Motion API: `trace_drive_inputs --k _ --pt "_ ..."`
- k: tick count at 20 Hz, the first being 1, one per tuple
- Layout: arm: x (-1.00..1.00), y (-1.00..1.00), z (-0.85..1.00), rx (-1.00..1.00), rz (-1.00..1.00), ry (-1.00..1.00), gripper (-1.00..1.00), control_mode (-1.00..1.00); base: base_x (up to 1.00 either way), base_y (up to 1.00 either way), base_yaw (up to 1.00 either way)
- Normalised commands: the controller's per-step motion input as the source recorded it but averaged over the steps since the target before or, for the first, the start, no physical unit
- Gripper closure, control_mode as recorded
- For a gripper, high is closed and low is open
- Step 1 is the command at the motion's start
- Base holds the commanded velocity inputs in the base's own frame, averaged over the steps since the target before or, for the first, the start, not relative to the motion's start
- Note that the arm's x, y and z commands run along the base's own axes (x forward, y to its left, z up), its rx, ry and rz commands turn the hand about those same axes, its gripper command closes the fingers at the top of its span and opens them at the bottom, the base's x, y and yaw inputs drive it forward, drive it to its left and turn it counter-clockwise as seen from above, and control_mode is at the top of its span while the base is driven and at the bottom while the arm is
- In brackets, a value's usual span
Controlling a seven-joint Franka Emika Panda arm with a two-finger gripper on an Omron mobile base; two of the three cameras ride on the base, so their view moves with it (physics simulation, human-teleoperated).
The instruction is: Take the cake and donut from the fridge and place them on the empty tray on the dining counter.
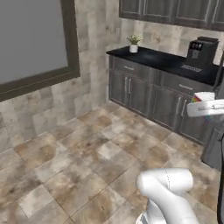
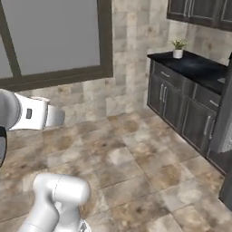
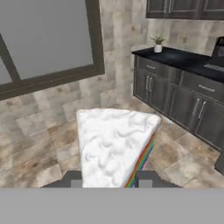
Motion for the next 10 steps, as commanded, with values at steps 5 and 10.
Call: trace_drive_inputs --k 5,10 --pt "0.0 0.0 0.0 0.0 0.0 0.0 1.0 1.0 0.0 0.0 1.0" --pt "0.0 0.0 0.0 0.0 0.0 0.0 1.0 1.0 0.0 0.0 1.0"
